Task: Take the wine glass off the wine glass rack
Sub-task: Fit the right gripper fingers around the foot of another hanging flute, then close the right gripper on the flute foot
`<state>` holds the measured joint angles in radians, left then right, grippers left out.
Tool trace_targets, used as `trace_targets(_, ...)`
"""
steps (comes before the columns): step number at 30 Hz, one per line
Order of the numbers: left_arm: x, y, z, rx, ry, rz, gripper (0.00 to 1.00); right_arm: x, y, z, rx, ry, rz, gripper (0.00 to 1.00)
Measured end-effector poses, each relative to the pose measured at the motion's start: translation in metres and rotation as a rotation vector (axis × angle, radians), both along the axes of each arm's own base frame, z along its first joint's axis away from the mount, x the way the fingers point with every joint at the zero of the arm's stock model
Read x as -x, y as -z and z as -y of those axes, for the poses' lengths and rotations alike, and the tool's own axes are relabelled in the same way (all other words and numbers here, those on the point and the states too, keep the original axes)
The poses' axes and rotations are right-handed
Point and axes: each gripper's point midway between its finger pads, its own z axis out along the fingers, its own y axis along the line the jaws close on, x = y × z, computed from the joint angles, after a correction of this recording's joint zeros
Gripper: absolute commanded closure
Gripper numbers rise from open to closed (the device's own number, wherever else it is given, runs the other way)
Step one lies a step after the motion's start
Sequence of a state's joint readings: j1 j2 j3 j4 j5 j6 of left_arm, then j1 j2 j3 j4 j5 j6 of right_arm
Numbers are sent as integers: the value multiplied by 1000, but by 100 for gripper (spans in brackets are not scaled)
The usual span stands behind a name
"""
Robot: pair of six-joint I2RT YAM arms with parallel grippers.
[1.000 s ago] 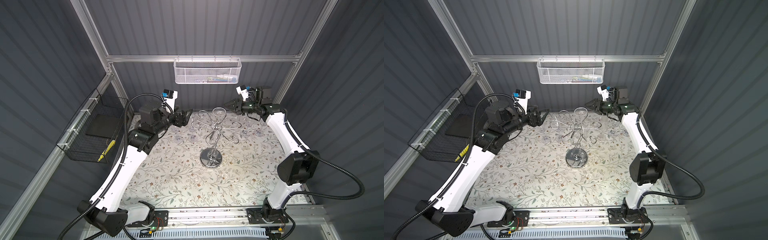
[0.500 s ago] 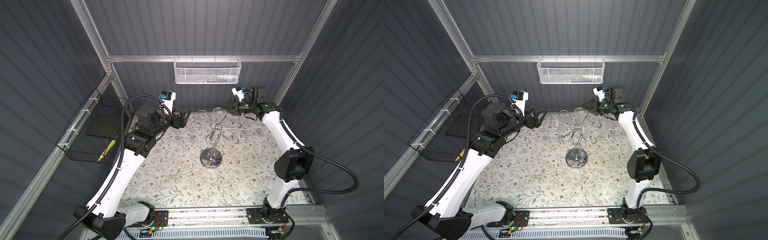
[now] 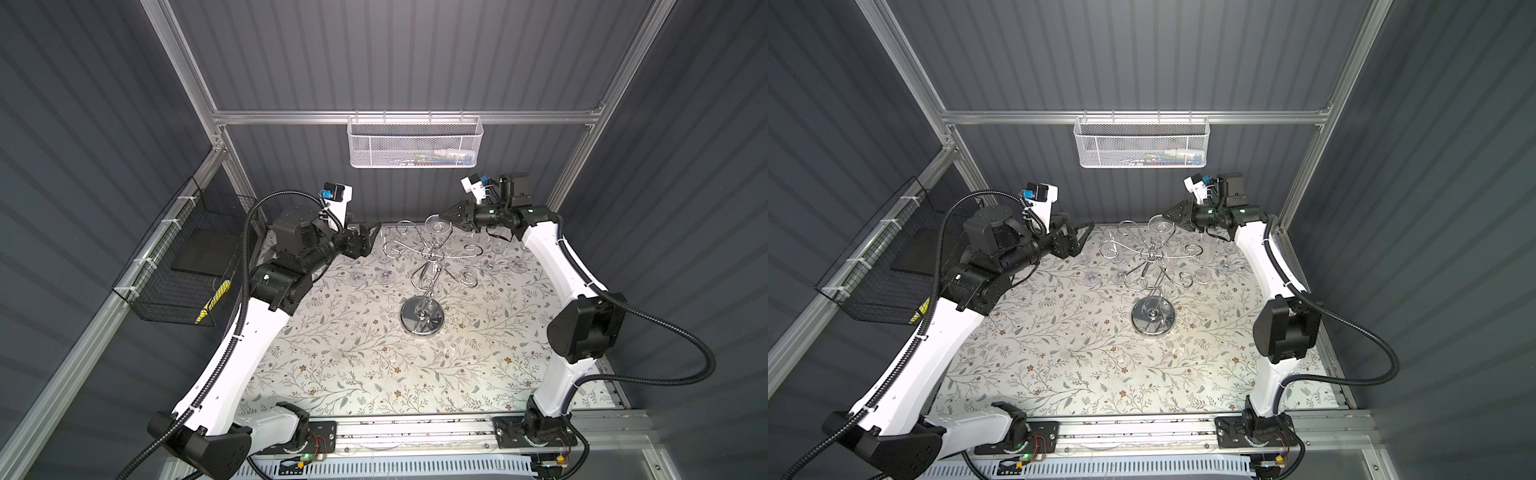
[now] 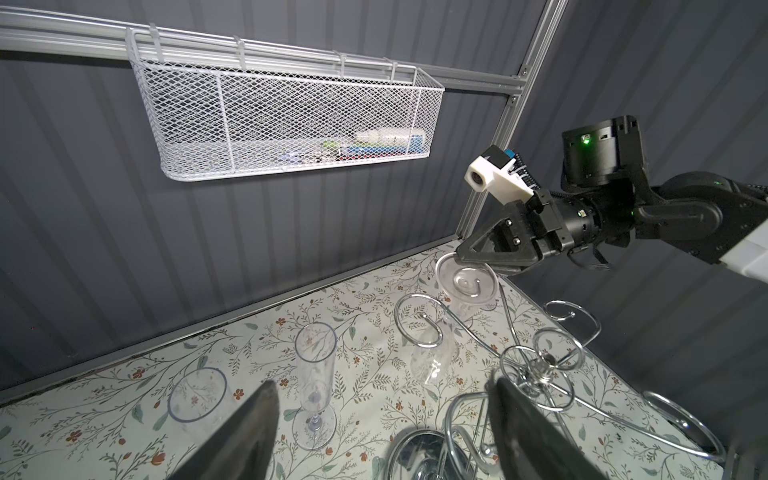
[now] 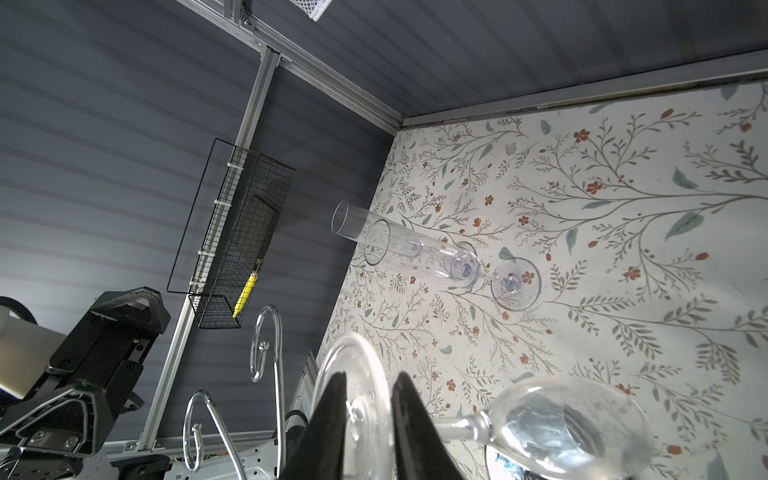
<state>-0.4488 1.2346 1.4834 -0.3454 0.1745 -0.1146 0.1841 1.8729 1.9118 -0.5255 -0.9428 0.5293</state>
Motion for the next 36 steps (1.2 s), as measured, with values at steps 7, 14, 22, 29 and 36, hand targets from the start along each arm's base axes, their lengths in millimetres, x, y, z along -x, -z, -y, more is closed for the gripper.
trace_targets(7,0,1,0,-1,0,-2,19,0,0,0,3,-3,5,84)
trace_targets(14,0,1,0,-1,0,-3,19,0,0,0,4,-4,7,90)
trace_targets(22,0,3,0,-6,0,-12,19,1,-1,0,2,-3,10,97)
trace_targets(29,2,5,-1,-7,0,-16,19,4,-5,1,-5,1,9,100)
trace_targets(36,4,3,-2,-6,0,-14,19,5,-9,0,-41,10,-8,100)
